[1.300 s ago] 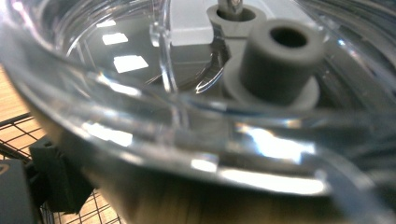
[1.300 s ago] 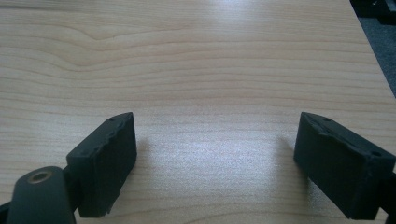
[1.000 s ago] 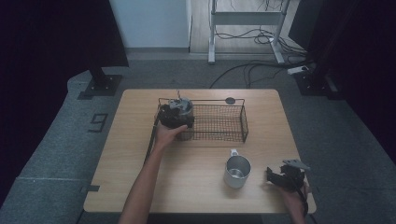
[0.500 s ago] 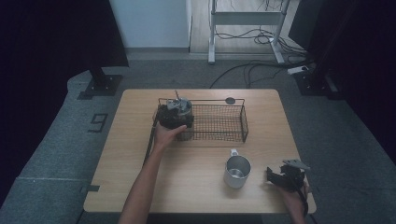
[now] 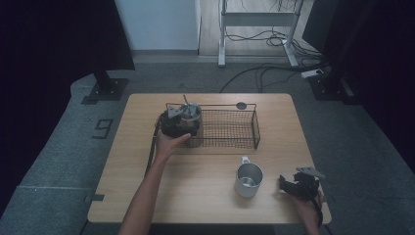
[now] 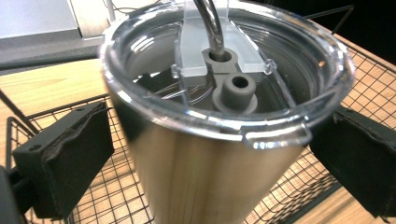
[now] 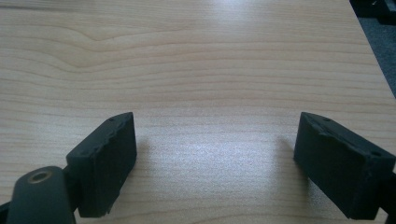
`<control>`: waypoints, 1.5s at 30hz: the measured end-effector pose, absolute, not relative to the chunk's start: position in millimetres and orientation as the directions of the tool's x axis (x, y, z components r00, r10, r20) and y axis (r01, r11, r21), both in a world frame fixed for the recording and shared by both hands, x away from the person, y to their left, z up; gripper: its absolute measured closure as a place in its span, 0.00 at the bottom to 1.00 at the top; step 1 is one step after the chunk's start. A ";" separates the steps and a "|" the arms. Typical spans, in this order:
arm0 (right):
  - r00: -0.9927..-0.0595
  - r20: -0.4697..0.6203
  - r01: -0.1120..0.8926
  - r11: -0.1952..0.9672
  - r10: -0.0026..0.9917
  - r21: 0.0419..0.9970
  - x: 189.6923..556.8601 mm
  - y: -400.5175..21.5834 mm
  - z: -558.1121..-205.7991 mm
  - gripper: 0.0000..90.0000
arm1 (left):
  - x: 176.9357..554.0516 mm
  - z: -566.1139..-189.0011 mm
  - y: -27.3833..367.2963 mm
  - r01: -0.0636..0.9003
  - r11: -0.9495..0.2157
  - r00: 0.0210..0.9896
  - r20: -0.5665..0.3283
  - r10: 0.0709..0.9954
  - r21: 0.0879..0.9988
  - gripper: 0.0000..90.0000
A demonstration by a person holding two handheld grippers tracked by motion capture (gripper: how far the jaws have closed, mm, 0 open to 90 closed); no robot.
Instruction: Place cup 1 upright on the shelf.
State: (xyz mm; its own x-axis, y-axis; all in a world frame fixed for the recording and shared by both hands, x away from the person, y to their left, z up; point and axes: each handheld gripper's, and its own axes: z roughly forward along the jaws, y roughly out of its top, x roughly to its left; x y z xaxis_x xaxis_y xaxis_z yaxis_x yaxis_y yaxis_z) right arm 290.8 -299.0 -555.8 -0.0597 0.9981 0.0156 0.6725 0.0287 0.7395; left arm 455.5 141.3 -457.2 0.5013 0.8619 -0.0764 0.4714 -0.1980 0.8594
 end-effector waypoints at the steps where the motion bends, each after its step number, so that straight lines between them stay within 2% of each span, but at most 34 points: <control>1: -0.059 0.016 0.673 0.029 0.998 0.740 290.8 -299.0 -555.8 0.14 | 454.1 -457.6 142.5 0.473 -0.194 0.501 -0.081 0.862 0.860 0.00; 19: -0.052 0.018 0.674 0.022 0.998 0.739 287.6 -299.3 -555.7 0.15 | 422.4 -458.3 166.2 0.463 -0.184 0.523 -0.100 0.846 0.867 0.00; 34: -0.053 0.017 0.674 0.023 0.998 0.738 287.6 -299.2 -555.6 0.15 | 375.3 -462.0 176.5 0.471 -0.228 0.547 -0.080 0.833 0.852 0.01; 45: -0.055 0.016 0.674 0.025 0.998 0.738 287.9 -299.2 -555.6 0.15 | 337.0 -479.9 190.4 0.509 -0.212 0.545 -0.122 0.830 0.834 0.03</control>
State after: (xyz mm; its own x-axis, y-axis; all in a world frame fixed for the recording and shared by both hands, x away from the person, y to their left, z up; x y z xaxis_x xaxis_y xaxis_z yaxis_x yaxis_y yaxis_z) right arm 287.9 -299.2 -555.6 -0.0549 0.9984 0.0164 0.6742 0.0250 0.7381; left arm 337.0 190.4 -479.9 0.5448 0.8296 -0.1220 0.5090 -0.2116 0.8343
